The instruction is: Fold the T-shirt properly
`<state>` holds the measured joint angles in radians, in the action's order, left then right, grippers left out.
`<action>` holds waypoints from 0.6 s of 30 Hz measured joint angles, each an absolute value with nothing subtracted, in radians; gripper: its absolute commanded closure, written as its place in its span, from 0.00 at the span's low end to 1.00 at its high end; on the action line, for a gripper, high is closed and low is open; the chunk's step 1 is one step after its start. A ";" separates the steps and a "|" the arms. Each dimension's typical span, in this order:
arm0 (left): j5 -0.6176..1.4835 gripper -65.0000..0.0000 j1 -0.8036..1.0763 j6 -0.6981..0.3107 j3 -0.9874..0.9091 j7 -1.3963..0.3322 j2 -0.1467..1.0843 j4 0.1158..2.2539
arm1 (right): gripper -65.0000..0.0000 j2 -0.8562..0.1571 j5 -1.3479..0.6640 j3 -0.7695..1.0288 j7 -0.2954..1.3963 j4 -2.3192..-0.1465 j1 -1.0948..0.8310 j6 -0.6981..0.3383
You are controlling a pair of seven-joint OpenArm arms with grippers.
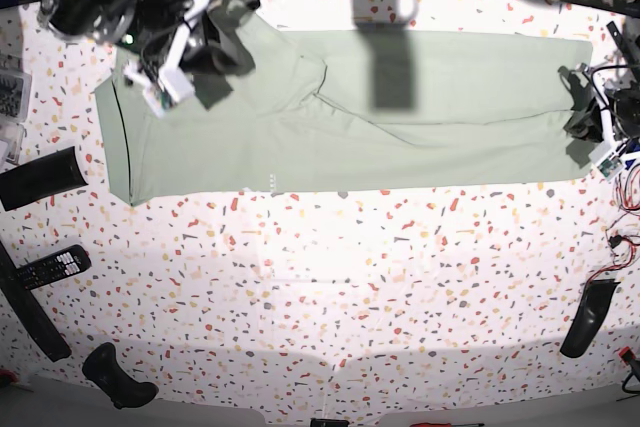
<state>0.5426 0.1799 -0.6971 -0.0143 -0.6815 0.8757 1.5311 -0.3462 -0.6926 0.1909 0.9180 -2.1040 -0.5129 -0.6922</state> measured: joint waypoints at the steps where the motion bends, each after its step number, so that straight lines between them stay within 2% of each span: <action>1: 0.543 1.00 0.179 -0.697 -0.014 -0.682 0.876 1.531 | 0.75 -0.333 -0.689 0.191 0.893 -2.104 -0.496 -0.692; 3: 0.543 1.00 0.179 -0.697 -0.014 -0.682 0.876 1.531 | 0.70 -0.298 -0.664 0.191 0.828 -2.104 -0.454 -0.693; 8: 0.543 1.00 0.179 -0.697 -0.014 -0.683 0.876 1.531 | 0.70 -0.202 -0.434 0.125 0.787 -2.068 -0.317 -0.692; 13: 0.543 1.00 0.179 -0.697 -0.014 -0.684 0.875 1.531 | 0.57 -0.156 -0.329 -0.065 0.791 -1.962 -0.185 -0.691; 18: 0.543 1.00 0.179 -0.697 -0.014 -0.685 0.875 1.531 | 0.56 -0.133 -0.153 -0.262 0.789 -1.819 -0.067 -0.696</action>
<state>0.5430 0.1795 -0.6968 -0.0143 -0.6846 0.8753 1.5314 -0.1326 -0.1532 -0.2615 0.7887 -1.8194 -0.0673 -0.6956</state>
